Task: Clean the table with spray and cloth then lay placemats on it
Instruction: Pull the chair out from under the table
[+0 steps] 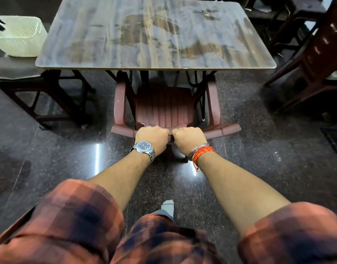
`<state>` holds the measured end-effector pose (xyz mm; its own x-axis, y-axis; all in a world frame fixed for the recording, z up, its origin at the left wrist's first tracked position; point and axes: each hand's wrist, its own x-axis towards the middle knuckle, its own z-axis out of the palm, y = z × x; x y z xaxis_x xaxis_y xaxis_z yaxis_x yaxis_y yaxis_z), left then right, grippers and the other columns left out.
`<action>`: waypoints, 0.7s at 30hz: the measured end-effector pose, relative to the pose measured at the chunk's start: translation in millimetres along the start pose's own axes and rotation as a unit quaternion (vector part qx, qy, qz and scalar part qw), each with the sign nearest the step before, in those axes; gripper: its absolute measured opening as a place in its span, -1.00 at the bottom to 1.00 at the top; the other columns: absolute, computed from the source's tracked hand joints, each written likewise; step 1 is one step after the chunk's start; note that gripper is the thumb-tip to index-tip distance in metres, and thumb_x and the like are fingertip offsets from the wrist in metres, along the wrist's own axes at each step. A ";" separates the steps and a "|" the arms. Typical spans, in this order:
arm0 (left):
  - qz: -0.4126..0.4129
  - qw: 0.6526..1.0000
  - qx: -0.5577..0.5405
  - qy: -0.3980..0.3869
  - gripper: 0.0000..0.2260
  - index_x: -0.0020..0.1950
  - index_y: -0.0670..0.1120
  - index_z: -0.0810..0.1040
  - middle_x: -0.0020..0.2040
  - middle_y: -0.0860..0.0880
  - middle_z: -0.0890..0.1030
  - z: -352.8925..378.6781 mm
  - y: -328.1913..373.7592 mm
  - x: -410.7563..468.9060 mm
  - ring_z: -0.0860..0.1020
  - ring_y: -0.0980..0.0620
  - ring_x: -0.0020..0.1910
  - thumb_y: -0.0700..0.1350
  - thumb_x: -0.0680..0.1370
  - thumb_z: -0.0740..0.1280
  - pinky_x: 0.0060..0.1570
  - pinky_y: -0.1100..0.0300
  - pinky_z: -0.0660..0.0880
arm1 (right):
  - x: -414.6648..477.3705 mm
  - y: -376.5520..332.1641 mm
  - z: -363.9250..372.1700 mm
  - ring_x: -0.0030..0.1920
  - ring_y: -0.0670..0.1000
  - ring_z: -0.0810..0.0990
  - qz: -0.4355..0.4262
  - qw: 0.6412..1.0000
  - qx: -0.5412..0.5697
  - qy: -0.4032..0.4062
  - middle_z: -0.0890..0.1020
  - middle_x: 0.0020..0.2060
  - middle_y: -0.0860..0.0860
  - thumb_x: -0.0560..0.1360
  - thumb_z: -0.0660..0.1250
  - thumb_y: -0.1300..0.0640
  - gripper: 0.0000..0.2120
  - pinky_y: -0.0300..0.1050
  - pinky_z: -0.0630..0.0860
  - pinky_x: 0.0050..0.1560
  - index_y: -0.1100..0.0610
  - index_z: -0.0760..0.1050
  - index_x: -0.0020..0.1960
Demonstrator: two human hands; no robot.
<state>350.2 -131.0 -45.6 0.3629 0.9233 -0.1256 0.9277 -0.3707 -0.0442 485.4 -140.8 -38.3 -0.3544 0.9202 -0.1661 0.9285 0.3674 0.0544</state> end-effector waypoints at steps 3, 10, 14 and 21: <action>-0.016 1.000 -0.003 -0.001 -0.87 -0.01 -0.02 0.58 -0.04 -0.07 0.66 -1.9 -0.8 16.3 0.64 -0.18 -0.05 -0.06 0.50 0.29 -0.22 0.10 0.42 | 16.9 12.1 -5.0 0.04 0.20 0.60 -0.018 1.000 -0.004 -0.003 0.63 0.03 0.08 0.54 0.14 0.16 -0.81 0.01 0.44 -0.10 0.14 0.47 0.09; -0.032 0.999 -0.015 -0.003 -0.87 -0.01 -0.02 0.58 -0.03 -0.07 0.66 -1.4 2.1 52.3 0.64 -0.19 -0.04 -0.07 0.51 0.28 -0.17 0.08 0.47 | 45.2 41.4 -3.8 0.02 0.20 0.60 -0.034 0.999 -0.001 -0.009 0.62 0.01 0.09 0.54 0.17 0.13 -0.82 -0.02 0.37 -0.18 0.15 0.46 0.07; -0.034 0.999 -0.008 0.003 -0.87 -0.01 -0.02 0.58 -0.03 -0.07 0.66 -3.5 -2.9 71.4 0.64 -0.20 -0.03 -0.06 0.52 0.27 -0.20 0.07 0.44 | 62.3 51.4 -3.0 0.00 0.20 0.60 -0.035 0.999 0.004 0.002 0.63 0.00 0.09 0.52 0.19 0.12 -0.83 -0.01 0.37 -0.20 0.15 0.47 0.05; -0.031 1.000 -0.003 -0.003 -0.88 -0.05 -0.01 0.55 -0.03 -0.03 0.65 0.5 -4.9 75.8 0.64 -0.14 -0.05 -0.03 0.50 0.27 -0.26 0.12 0.34 | 64.5 53.0 -1.4 -0.02 0.19 0.60 -0.040 0.999 0.026 0.016 0.62 -0.02 0.08 0.53 0.16 0.12 -0.82 -0.03 0.32 -0.23 0.14 0.47 0.04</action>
<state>373.1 -59.2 -55.3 0.3038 0.9439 -0.1295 0.9491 -0.3117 -0.0457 511.6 -61.9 -44.7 -0.4303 0.8923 -0.1363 0.9012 0.4333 -0.0083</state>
